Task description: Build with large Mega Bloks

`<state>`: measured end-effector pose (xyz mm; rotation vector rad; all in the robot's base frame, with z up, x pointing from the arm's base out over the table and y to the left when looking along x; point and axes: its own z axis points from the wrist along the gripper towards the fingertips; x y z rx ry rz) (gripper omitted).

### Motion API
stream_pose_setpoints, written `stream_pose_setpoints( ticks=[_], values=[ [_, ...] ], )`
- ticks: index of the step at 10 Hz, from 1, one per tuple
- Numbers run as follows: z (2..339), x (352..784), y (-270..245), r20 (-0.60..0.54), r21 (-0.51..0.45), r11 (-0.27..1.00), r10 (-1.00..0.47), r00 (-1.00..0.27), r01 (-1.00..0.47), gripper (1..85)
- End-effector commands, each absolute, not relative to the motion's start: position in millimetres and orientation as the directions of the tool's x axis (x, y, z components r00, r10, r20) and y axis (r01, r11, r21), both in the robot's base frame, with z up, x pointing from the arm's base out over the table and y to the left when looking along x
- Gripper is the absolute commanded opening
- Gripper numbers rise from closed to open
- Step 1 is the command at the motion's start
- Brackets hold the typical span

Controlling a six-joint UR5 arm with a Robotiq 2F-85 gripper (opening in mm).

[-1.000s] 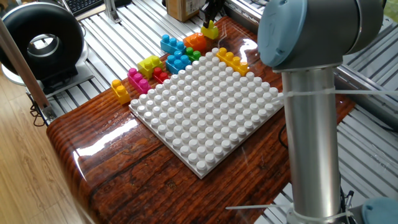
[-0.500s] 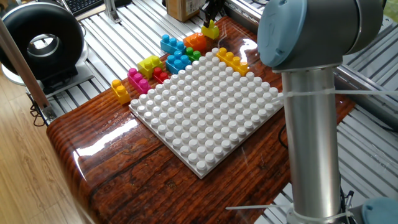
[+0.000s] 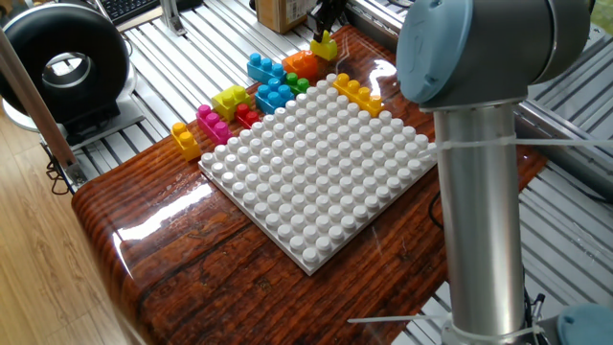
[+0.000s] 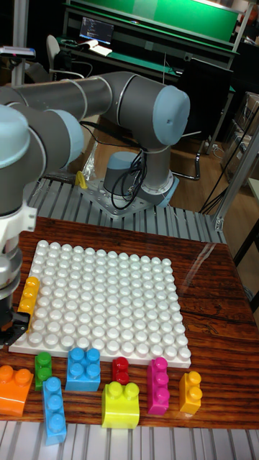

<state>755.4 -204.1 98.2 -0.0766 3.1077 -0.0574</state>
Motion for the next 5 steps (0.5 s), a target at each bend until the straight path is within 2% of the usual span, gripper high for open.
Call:
stream_pose_setpoints(
  ticks=[1,5],
  values=[
    [106,754,-188,-0.037,-0.038,0.999,-0.021,-0.999,-0.019,1.0],
    [122,751,-175,-0.051,-0.015,1.0,0.012,-0.999,0.013,1.0]
  ],
)
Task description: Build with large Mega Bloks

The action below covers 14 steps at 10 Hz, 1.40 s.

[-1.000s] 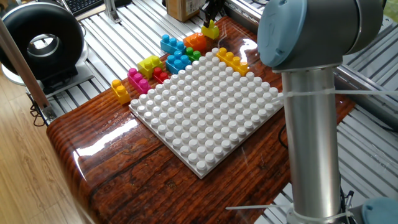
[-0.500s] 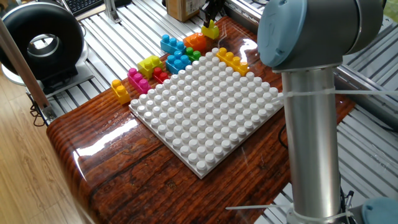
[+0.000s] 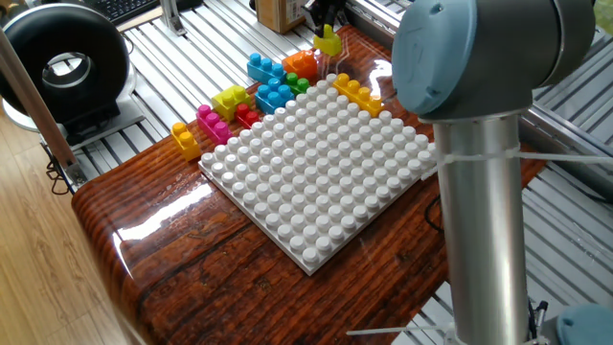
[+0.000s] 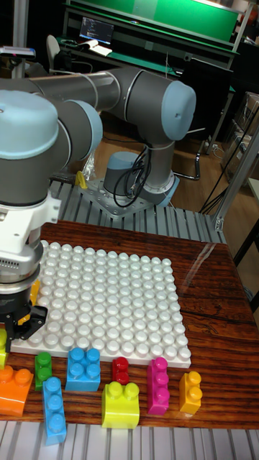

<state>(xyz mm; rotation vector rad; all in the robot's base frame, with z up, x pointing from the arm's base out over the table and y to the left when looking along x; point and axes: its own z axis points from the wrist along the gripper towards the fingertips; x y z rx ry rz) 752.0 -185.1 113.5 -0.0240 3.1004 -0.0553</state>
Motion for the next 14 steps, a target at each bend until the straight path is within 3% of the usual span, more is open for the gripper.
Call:
stream_pose_setpoints(
  ticks=[1,3,7,12,14],
  values=[
    [122,751,-174,-0.051,-0.013,1.0,0.02,-0.999,0.02,1.0],
    [123,754,-165,-0.064,0.024,0.999,0.031,-0.998,0.029,1.0],
    [122,753,-169,-0.058,0.003,0.998,-0.068,-0.996,-0.069,1.0],
    [104,823,-172,-0.109,0.033,0.987,-0.152,-0.982,-0.157,1.0],
    [99,819,-175,-0.103,0.03,0.988,-0.147,-0.984,-0.151,1.0]
  ],
)
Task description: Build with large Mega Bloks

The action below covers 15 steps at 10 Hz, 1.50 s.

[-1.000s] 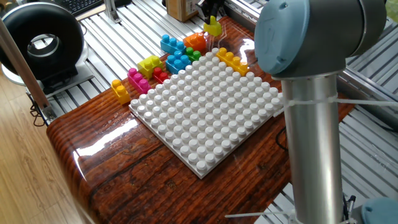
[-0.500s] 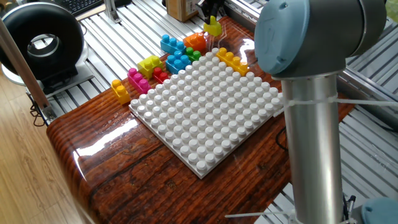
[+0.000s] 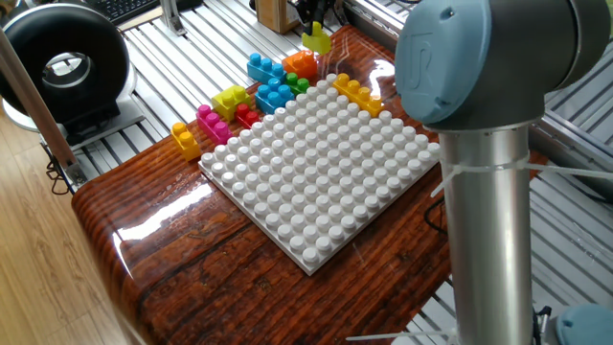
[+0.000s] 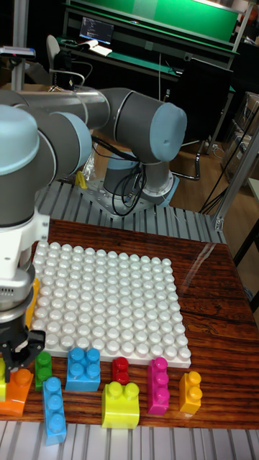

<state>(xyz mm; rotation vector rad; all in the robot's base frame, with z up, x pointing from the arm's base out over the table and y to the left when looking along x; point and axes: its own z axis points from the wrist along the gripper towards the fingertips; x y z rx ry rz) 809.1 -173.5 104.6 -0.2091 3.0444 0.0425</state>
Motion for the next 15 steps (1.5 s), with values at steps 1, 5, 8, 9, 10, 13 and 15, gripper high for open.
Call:
stream_pose_setpoints(
  ticks=[1,5,8,9,10,13,15],
  values=[
    [101,814,-177,-0.094,0.028,0.988,-0.149,-0.984,-0.152,1.0],
    [118,782,-169,-0.076,0.034,0.994,-0.102,-0.992,-0.105,1.0],
    [121,763,-168,-0.089,0.019,0.998,-0.05,-0.995,-0.052,1.0],
    [121,766,-168,-0.101,0.019,0.999,-0.03,-0.994,-0.032,1.0],
    [121,767,-173,-0.102,0.003,1.0,-0.012,-0.995,-0.012,1.0],
    [121,768,-175,-0.108,-0.004,1.0,-0.007,-0.994,-0.006,1.0],
    [121,769,-177,-0.111,-0.015,1.0,-0.022,-0.994,-0.02,1.0]
  ],
)
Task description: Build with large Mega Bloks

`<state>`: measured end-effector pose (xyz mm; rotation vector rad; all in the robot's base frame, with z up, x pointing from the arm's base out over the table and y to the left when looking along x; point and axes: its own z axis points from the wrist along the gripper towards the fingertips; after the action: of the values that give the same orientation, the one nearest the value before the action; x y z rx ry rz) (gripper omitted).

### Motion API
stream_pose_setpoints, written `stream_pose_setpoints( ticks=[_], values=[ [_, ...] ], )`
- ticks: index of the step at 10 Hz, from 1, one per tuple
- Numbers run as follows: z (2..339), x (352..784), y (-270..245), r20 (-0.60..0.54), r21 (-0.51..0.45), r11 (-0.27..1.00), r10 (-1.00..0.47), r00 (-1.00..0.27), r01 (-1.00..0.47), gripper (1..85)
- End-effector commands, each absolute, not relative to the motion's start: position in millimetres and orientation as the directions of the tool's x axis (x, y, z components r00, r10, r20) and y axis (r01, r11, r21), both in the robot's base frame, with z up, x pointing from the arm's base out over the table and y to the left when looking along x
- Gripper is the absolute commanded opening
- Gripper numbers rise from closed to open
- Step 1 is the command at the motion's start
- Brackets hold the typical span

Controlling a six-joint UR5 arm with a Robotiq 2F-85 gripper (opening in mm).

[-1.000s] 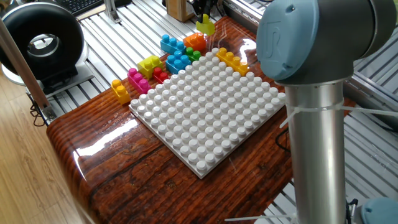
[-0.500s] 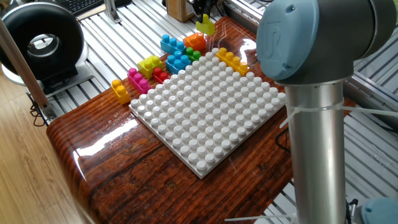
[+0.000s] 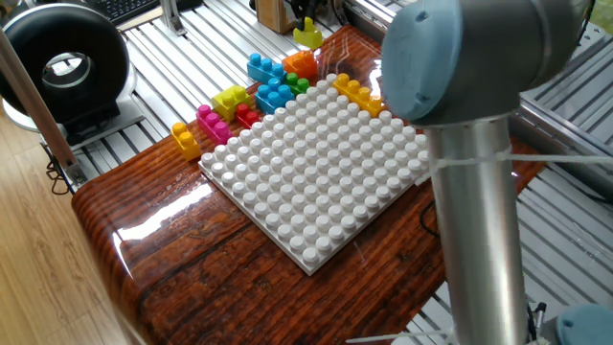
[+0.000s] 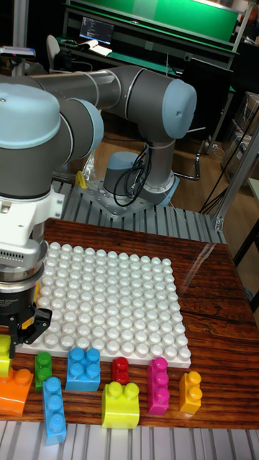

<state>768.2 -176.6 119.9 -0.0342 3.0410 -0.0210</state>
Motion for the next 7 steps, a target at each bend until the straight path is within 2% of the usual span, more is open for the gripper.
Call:
stream_pose_setpoints(
  ticks=[1,7],
  values=[
    [121.5,769.9,-176.9,-0.114,-0.014,1.0,-0.023,-0.993,-0.022,1.0],
    [121.5,769.8,-177.3,-0.113,-0.018,0.999,-0.043,-0.993,-0.041,1.0]
  ],
)
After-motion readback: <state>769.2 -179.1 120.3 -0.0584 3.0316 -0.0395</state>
